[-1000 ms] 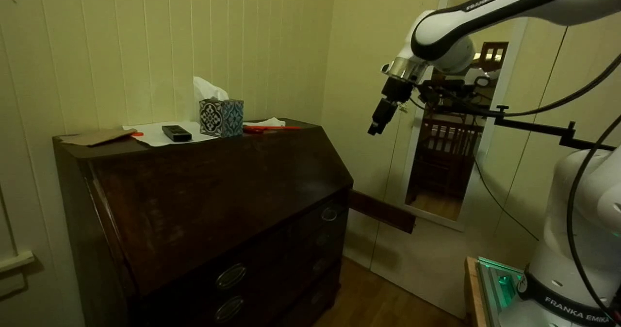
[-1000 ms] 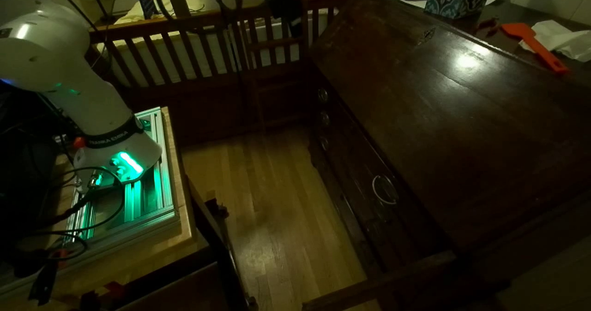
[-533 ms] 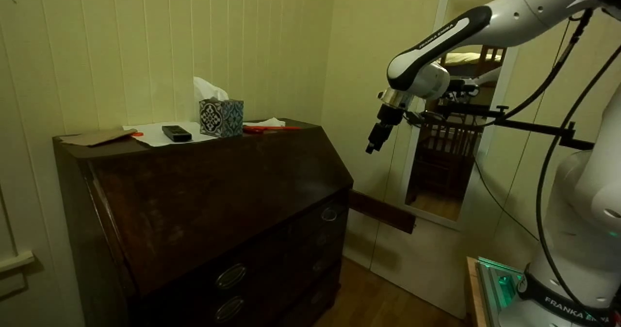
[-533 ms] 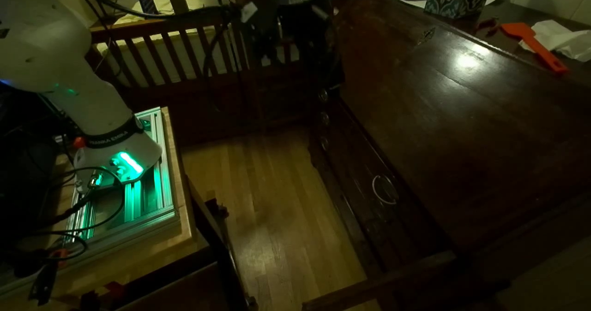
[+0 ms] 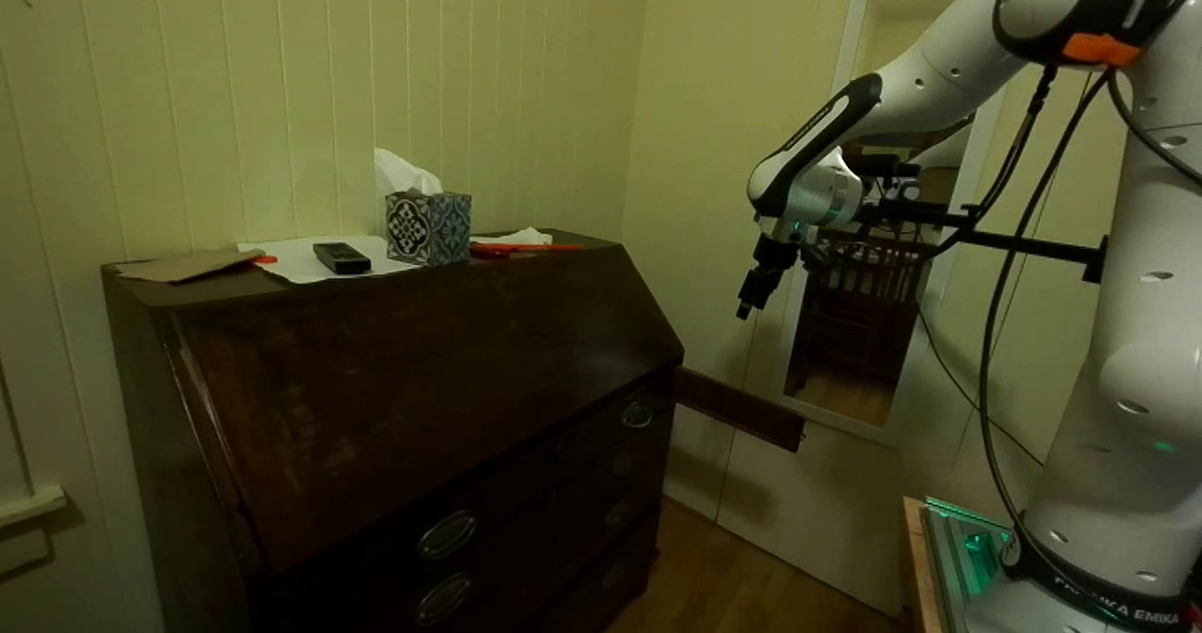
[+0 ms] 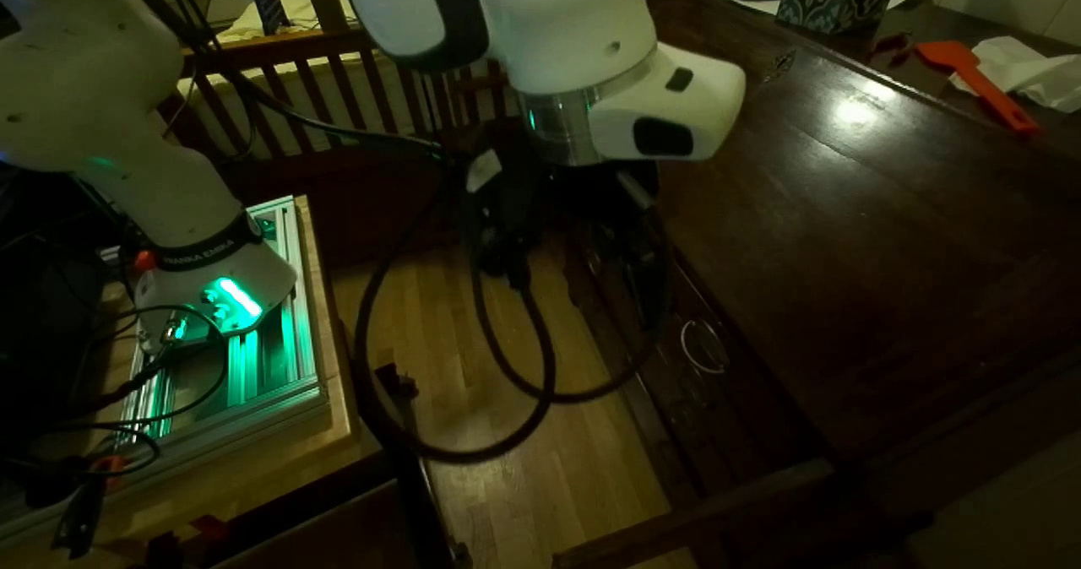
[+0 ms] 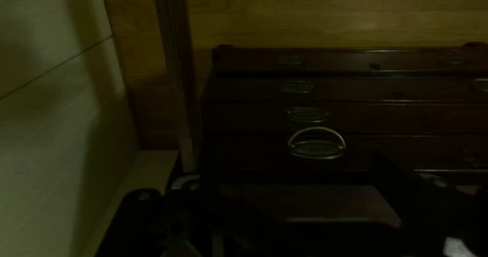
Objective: Push in the wooden board
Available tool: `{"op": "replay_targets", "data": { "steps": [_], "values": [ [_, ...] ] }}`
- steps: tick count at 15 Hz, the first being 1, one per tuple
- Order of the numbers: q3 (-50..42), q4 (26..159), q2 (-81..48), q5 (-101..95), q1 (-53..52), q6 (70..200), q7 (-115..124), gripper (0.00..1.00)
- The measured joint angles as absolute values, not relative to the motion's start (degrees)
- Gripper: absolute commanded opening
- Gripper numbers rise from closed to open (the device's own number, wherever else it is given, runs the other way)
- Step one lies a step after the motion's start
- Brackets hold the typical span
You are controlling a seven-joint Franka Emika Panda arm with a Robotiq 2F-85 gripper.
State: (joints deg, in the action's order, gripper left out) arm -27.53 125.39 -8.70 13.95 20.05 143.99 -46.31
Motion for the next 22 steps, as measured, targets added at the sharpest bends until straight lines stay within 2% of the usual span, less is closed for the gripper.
{"op": "replay_targets", "data": {
  "steps": [4, 11, 17, 22],
  "values": [
    [-25.03, 123.05, -13.13, 15.53, 23.56, 141.18, -46.32, 1.00],
    [-22.88, 122.40, -13.60, 15.56, 25.54, 141.26, -46.41, 1.00],
    [-19.48, 119.44, -19.72, 18.54, 34.00, 145.30, -52.46, 1.00],
    [-13.12, 116.23, -27.22, 20.77, 41.65, 150.95, -55.03, 1.00]
  ]
}}
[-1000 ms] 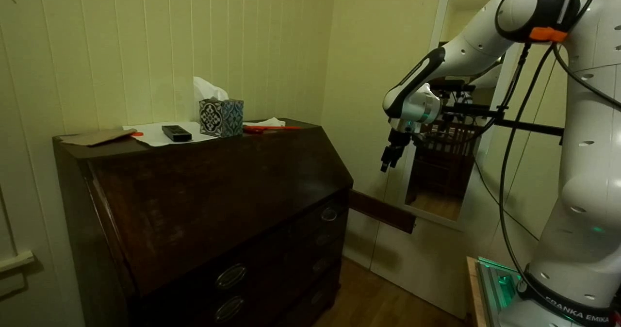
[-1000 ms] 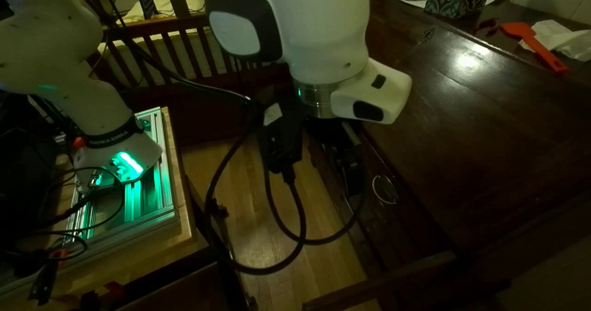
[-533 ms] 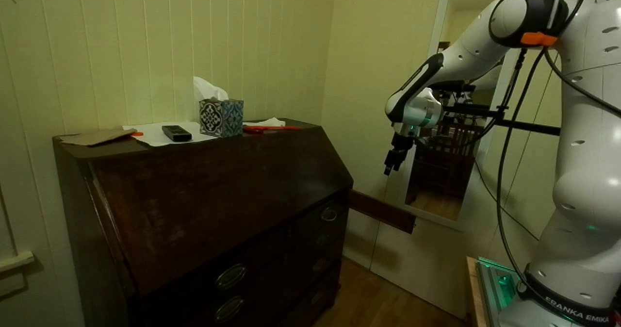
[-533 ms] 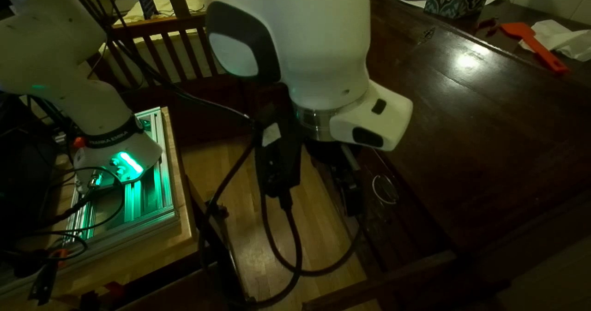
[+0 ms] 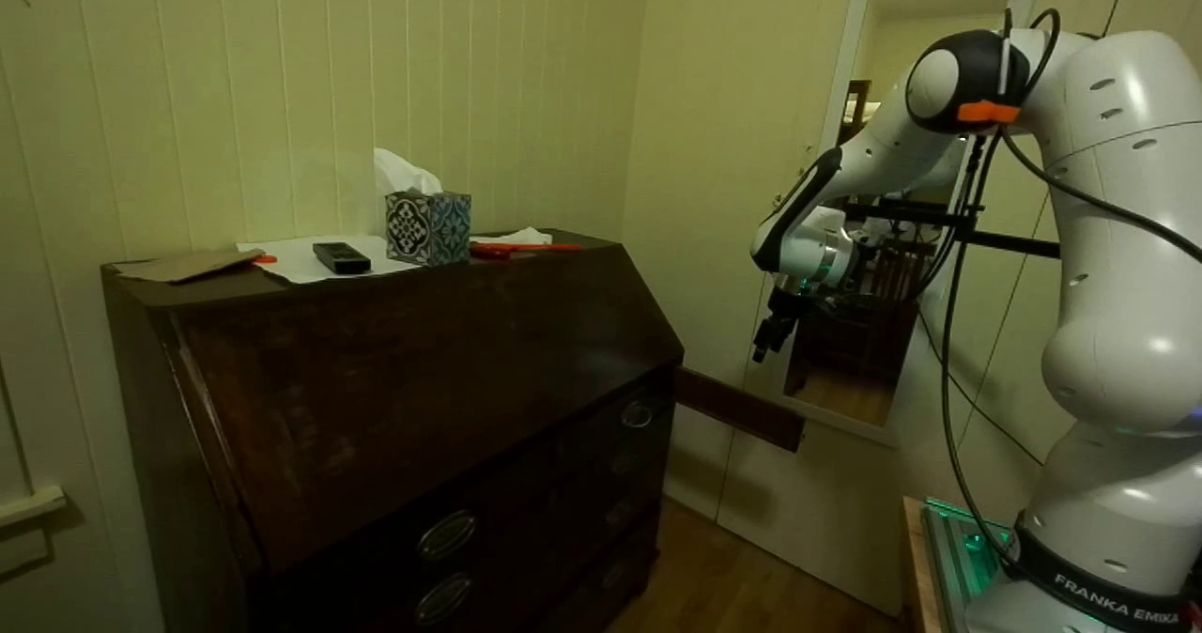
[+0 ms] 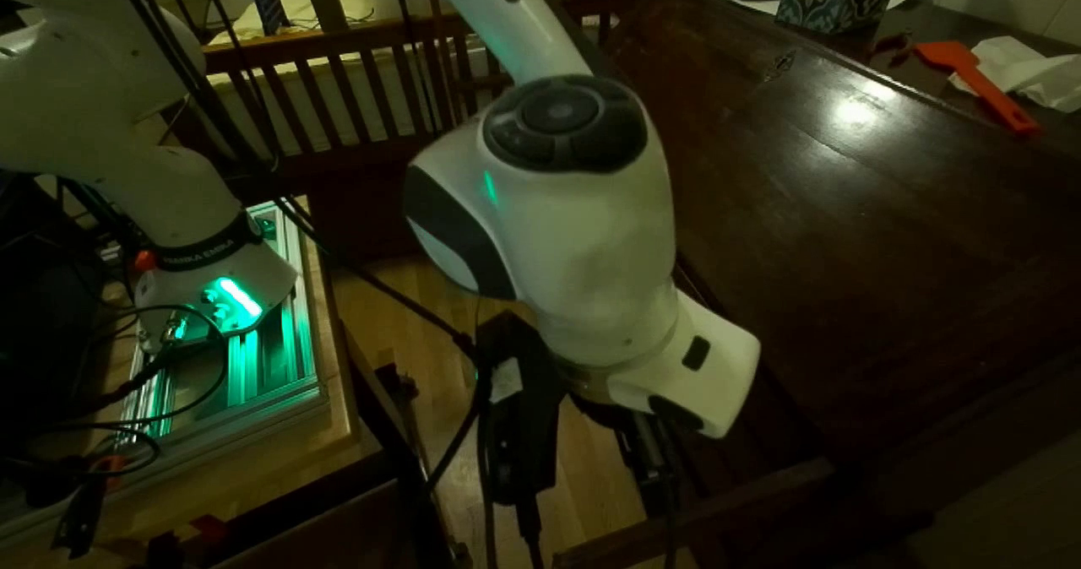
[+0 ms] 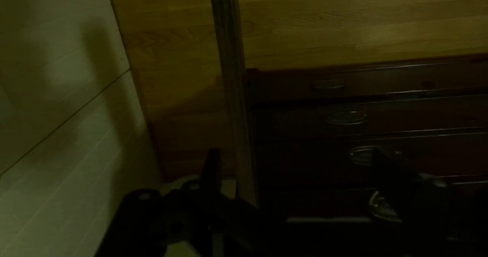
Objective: Push in the wooden board
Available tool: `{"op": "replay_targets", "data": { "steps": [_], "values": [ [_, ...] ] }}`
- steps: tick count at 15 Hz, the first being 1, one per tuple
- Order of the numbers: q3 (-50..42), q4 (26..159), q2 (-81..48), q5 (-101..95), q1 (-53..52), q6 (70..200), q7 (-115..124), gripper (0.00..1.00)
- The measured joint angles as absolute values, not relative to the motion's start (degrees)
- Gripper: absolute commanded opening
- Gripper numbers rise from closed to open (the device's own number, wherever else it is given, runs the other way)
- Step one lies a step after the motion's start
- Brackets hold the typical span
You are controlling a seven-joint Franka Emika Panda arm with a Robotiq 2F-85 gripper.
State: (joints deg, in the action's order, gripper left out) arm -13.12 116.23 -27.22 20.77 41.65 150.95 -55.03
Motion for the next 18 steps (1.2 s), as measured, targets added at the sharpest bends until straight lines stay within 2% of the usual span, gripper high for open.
{"op": "replay_targets", "data": {
  "steps": [6, 18],
  "values": [
    [-6.24, 109.74, -36.79, 20.36, 48.00, 157.57, -54.21, 1.00],
    [-5.50, 106.63, -41.04, 15.11, 49.39, 158.85, -51.74, 1.00]
  ]
}}
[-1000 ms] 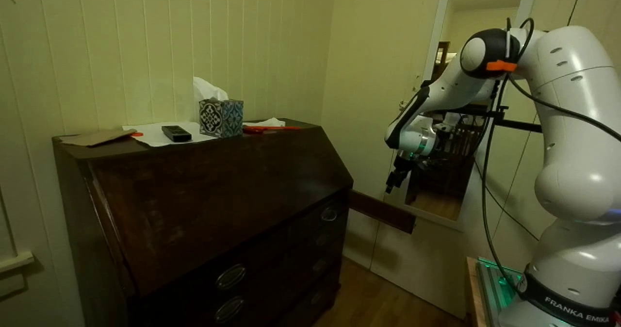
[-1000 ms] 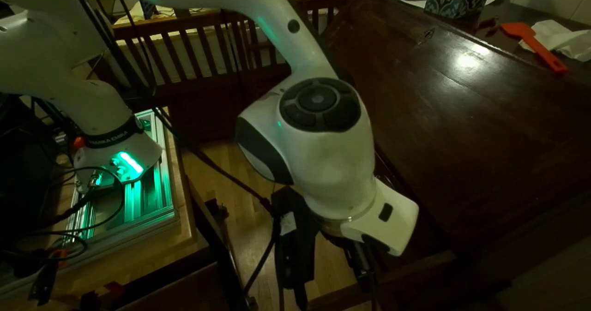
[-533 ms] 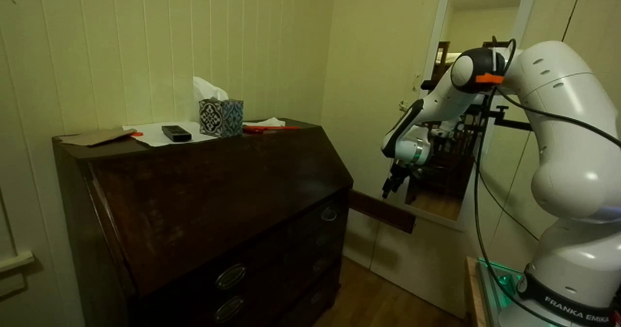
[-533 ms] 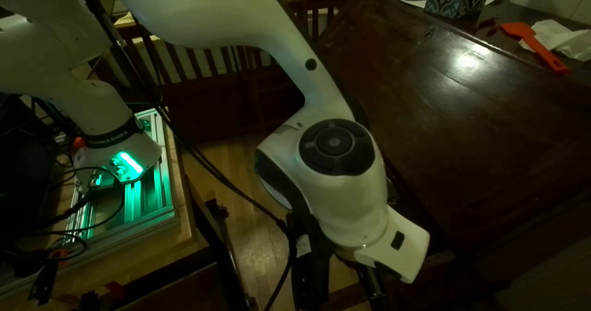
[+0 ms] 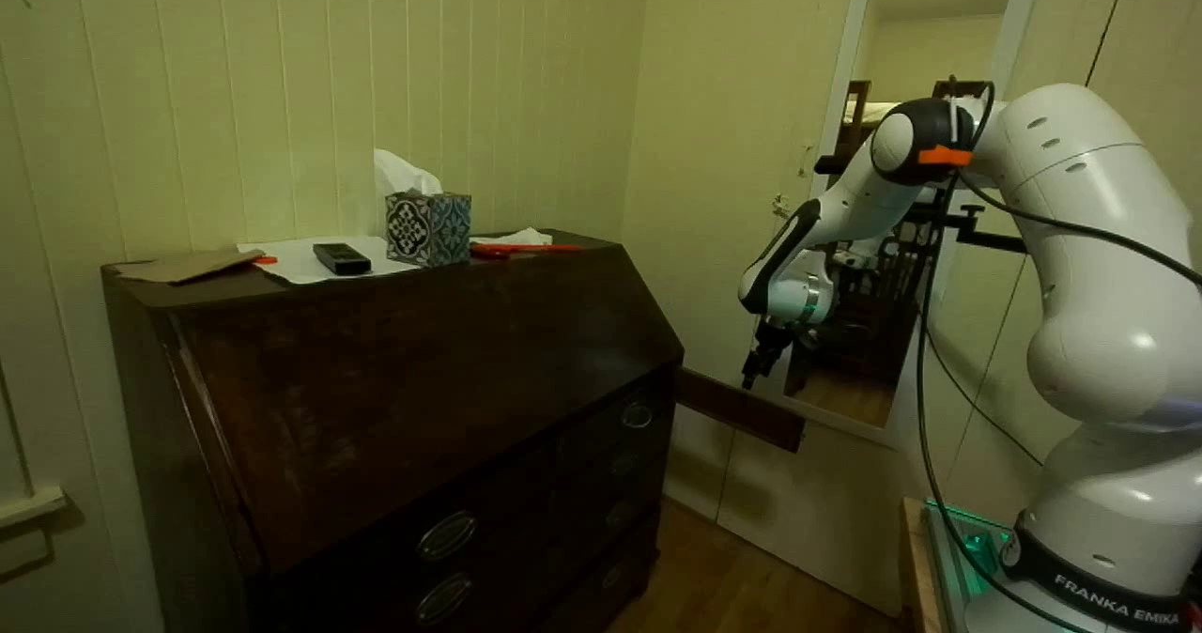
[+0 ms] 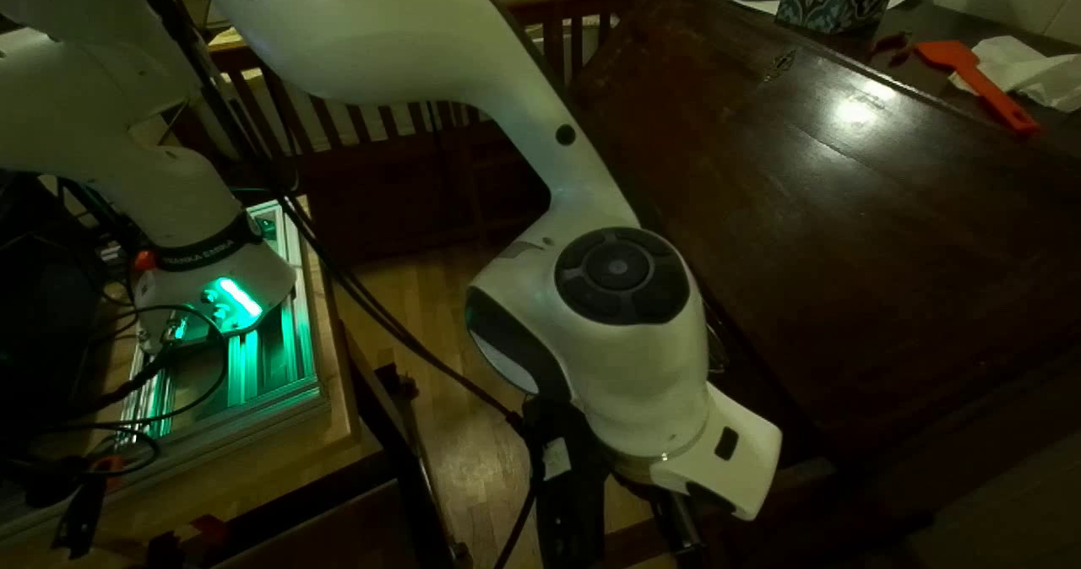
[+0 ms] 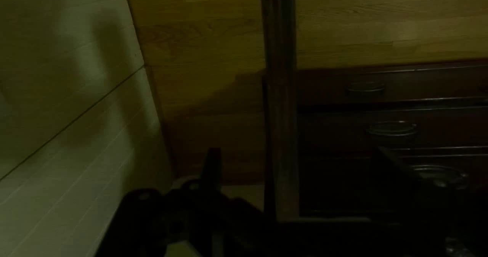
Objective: Push in the wooden board
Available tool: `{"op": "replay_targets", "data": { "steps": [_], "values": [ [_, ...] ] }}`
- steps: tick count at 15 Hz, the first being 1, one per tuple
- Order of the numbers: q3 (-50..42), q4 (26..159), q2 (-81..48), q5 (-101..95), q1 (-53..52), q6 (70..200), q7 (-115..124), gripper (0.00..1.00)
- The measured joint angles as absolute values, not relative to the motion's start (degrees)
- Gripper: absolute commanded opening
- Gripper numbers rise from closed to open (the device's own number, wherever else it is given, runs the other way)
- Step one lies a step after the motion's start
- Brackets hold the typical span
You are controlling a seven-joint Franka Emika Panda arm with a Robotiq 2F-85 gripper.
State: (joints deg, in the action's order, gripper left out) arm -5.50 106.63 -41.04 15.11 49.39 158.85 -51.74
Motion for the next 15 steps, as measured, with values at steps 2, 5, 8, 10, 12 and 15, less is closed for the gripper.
{"op": "replay_targets", "data": {
  "steps": [2, 5, 8, 10, 12, 15],
  "values": [
    [-5.44, 105.96, -42.45, 13.44, 49.89, 159.82, -51.44, 1.00],
    [-5.44, 104.55, -44.78, 11.28, 50.72, 160.01, -51.03, 1.00],
    [-5.40, 103.14, -47.04, 9.76, 51.51, 160.01, -50.21, 1.00],
    [-5.39, 102.17, -48.42, 9.27, 52.08, 160.00, -49.72, 1.00],
    [-5.39, 101.38, -49.48, 8.65, 52.68, 159.99, -49.14, 1.00],
    [-5.62, 100.88, -50.25, 7.66, 53.43, 159.96, -48.32, 0.95]
  ]
}}
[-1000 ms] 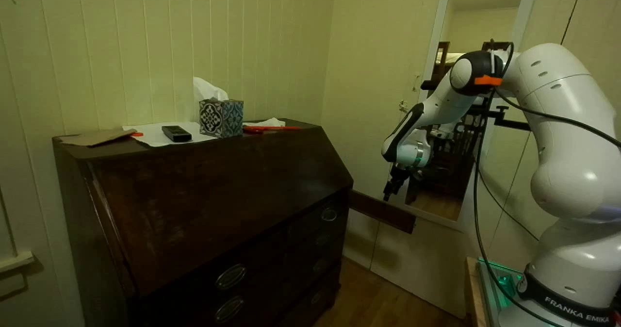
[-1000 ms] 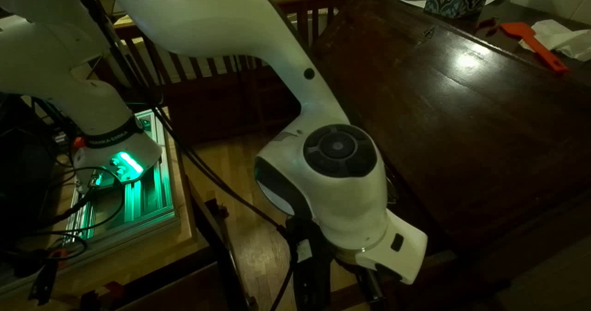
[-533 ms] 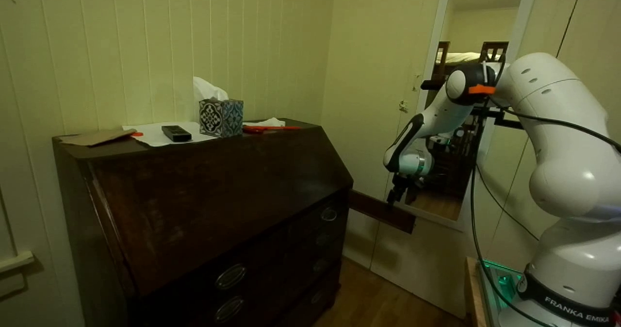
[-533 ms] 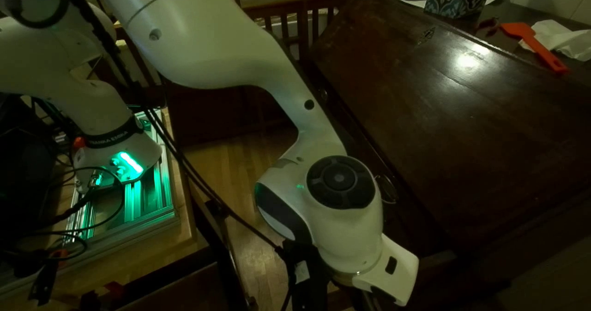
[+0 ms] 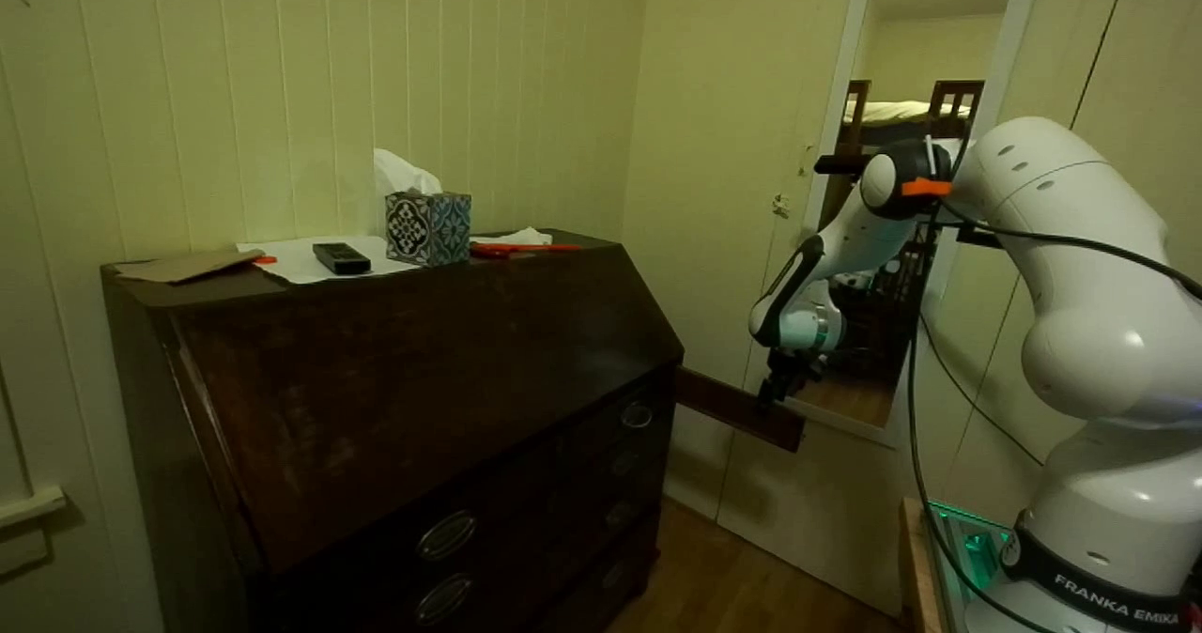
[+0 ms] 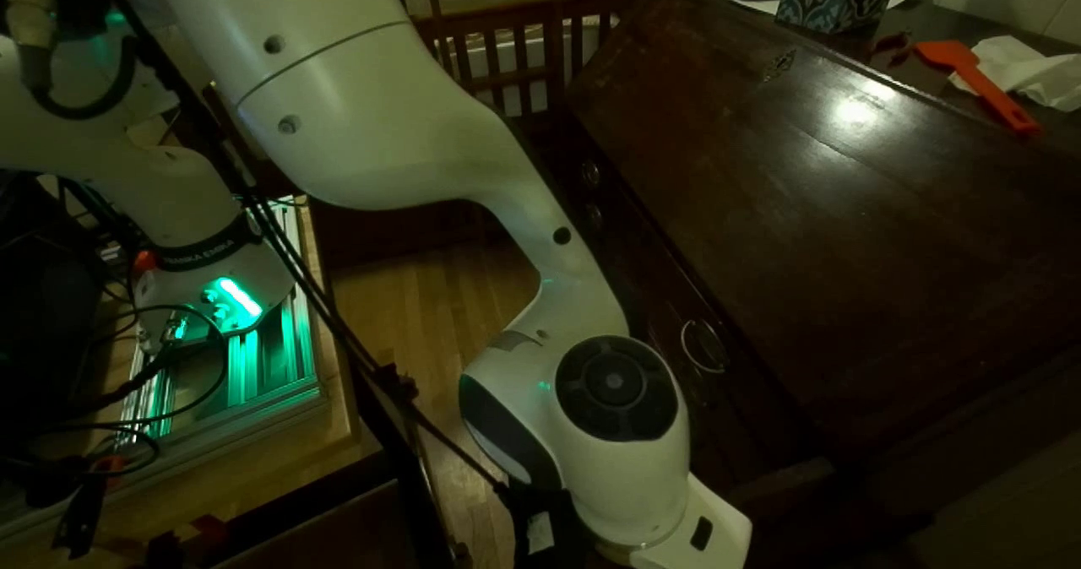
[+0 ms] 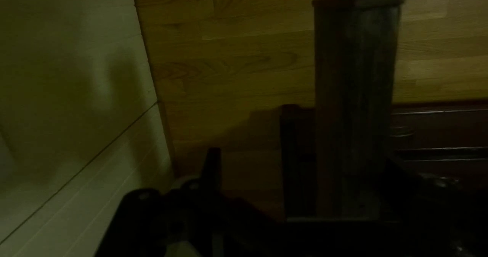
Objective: Push in the wooden board
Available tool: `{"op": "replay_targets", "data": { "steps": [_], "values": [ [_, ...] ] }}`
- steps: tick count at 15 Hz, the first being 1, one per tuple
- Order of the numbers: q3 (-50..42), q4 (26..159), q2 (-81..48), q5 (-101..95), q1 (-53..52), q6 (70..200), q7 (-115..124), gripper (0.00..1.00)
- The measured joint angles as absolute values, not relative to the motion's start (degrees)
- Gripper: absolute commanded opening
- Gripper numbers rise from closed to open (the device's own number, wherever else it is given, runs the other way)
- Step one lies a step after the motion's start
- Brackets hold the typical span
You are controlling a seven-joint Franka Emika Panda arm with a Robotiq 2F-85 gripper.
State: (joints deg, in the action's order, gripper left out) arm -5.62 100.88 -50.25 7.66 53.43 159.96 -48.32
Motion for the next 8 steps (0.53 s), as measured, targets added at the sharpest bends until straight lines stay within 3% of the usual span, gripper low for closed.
{"op": "replay_targets", "data": {
  "steps": [5, 8],
  "values": [
    [-5.89, 100.87, -50.40, 5.35, 54.50, 158.06, -47.34, 0.94],
    [-5.87, 100.87, -50.40, 3.99, 54.76, 157.06, -47.38, 0.85]
  ]
}}
